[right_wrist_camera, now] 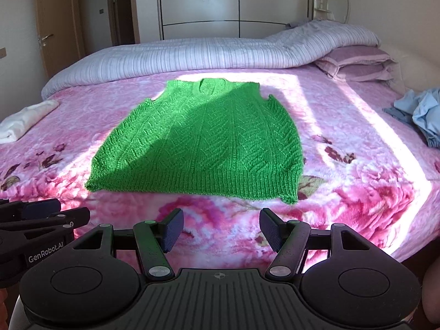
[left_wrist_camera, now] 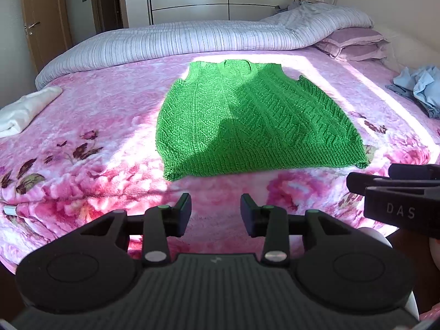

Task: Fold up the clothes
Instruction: 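Release the hem and hold both open grippers above the flat vest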

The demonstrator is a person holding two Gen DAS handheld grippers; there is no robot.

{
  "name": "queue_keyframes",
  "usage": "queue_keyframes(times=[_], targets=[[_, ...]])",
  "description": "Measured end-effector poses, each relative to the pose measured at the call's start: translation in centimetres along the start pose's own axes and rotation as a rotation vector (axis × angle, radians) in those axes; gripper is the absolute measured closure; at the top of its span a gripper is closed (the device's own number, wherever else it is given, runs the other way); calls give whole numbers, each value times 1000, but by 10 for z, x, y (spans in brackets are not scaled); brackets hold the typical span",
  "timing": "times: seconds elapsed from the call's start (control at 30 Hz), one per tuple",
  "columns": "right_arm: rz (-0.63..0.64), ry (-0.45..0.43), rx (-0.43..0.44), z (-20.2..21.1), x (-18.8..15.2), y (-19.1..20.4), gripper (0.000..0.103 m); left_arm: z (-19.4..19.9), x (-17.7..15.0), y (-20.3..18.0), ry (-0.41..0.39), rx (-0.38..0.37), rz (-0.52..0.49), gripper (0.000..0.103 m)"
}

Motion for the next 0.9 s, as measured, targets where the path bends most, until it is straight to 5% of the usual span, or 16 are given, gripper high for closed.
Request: queue_keyframes(times=[0.47, 0.9], targets=[[6, 34, -1, -21, -1, -1, 38, -27, 2, -5, 52, -22, -14, 68], [-10, 130, -1, -90, 15, -18, 38, -87, 16, 31, 80, -51, 29, 68]])
Point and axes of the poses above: each gripper's, at about its wrist camera, not at the fingertips, and z roughly against the way its jaws point, y to its left, x to its top, the point moved 1 cm from there along -z, roughly the way its jaws point, and after that the axes turned 13 degrees about -z, right-handed, at the moved point
